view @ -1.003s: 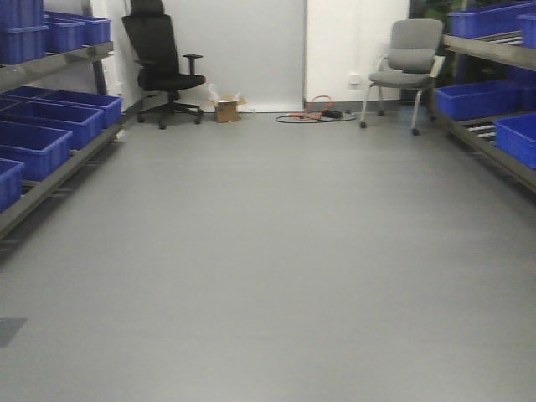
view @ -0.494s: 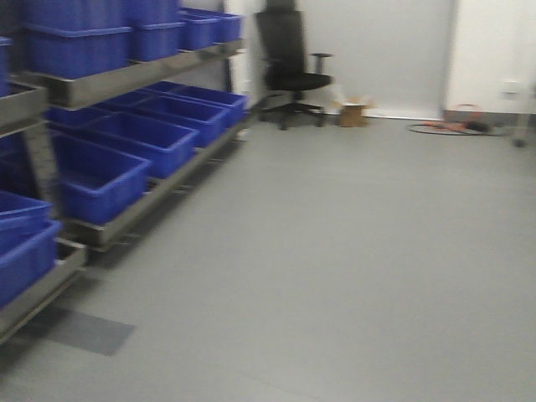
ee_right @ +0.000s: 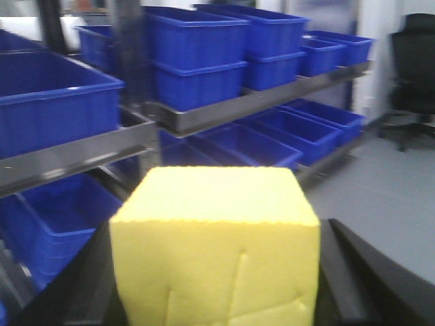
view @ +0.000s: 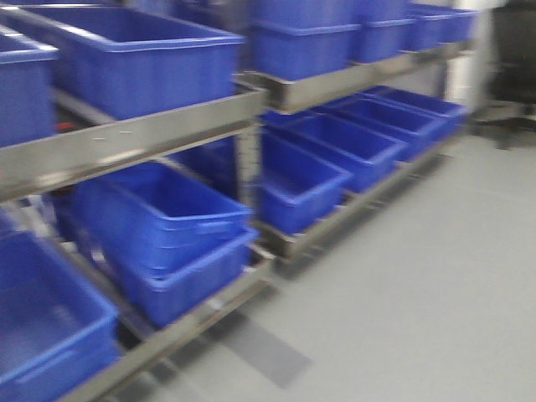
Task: Place yellow foam block on left shelf second layer
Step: 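Drive up to the shelf rack and stop facing the bins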
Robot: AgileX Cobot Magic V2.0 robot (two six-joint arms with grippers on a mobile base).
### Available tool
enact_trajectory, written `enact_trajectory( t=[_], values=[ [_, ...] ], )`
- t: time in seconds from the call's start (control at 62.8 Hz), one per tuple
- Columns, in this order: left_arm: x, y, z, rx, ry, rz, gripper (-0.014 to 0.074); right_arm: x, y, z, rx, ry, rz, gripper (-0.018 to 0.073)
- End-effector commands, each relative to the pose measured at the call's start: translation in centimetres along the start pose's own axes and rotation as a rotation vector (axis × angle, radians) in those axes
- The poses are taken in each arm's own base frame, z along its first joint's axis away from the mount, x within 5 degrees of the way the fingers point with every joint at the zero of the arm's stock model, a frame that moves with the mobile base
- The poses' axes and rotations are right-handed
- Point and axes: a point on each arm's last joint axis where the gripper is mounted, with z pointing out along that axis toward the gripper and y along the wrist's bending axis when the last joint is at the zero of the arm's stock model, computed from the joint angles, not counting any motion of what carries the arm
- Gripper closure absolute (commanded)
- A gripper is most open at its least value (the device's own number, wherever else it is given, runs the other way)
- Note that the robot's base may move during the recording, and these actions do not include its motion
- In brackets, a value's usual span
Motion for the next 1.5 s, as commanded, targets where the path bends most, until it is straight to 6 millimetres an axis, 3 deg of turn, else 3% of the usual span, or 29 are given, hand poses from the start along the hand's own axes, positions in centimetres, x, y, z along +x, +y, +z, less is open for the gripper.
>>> enact_trajectory(
  t=[0.0,1.481],
  values=[
    [0.06,-0.02,-0.11,0.009,-0.072,-0.009,0.0472,-1.73,0.12,-0.06,-0.002,-0.112,-0.005,0.0055],
    [0.06,-0.02,-0.11,0.009,-0.072,-0.009,0.0472,-1.73,0.12,-0.06,-0.002,-0.112,-0.005,0.0055]
  ],
)
